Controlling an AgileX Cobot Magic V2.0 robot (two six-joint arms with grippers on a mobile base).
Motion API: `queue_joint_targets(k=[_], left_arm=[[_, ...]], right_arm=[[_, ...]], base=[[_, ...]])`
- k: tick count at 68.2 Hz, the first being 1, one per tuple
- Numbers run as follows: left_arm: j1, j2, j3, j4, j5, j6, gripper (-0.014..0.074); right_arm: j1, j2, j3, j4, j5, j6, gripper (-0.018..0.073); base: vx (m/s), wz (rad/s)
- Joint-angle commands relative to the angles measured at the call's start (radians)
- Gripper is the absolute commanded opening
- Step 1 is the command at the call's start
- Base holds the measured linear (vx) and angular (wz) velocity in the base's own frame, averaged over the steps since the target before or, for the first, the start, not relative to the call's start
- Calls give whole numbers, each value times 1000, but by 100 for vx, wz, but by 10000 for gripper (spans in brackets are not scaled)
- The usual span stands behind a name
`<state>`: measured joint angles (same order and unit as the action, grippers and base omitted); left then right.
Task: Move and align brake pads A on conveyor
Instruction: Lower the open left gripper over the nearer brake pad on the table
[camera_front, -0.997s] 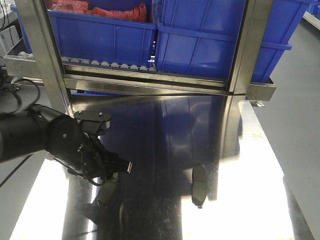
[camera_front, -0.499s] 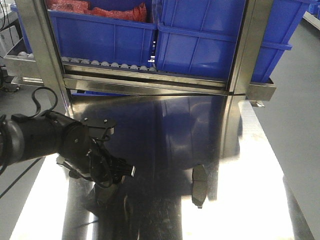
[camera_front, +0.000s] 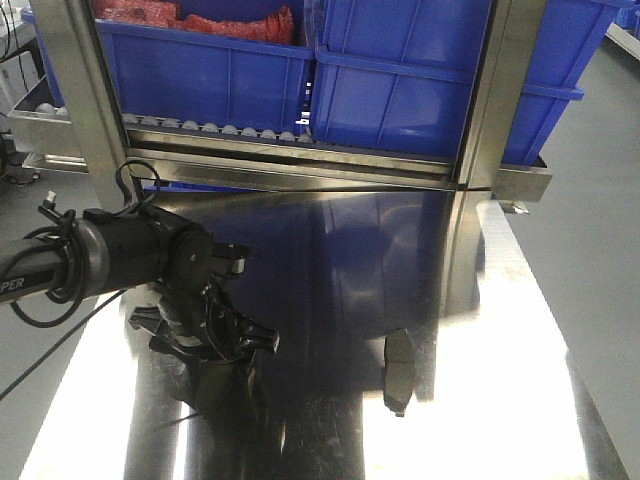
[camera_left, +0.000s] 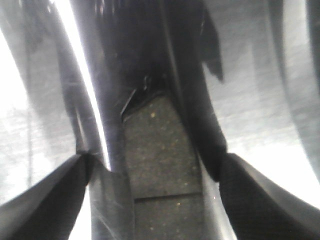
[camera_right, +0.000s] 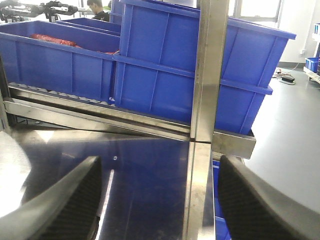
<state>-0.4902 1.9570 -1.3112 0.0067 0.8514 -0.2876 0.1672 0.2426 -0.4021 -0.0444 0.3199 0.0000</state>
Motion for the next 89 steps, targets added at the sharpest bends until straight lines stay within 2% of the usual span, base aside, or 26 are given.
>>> queue_joint_targets(k=[1, 15, 23, 38, 43, 58, 73, 89], left_arm=[[-8, -31, -30, -21, 8, -13, 542], [-8, 2, -30, -61, 36, -7, 479], [-8, 8, -30, -67, 58, 12, 368], [-8, 4, -30, -73, 79, 43, -9], [-8, -11, -30, -88, 84, 70, -9], [-8, -126, -29, -75, 80, 70, -7], [-19, -310, 5, 4, 83, 58, -7], [-19, -531, 157, 78, 91, 32, -7]], right_arm=[[-5, 14, -24, -4, -75, 0, 484], [-5, 14, -24, -4, -75, 0, 484], [-5, 14, -24, -4, -75, 0, 484], [-5, 14, -24, -4, -75, 0, 484], [-5, 14, -24, -4, -75, 0, 484], [-5, 14, -24, -4, -75, 0, 484], [-5, 14, -24, -4, -75, 0, 484], [-5, 14, -24, -4, -75, 0, 484]], base=[[0, 0], [0, 0], [0, 0], [0, 0], [0, 0], [0, 0], [0, 0], [0, 0]])
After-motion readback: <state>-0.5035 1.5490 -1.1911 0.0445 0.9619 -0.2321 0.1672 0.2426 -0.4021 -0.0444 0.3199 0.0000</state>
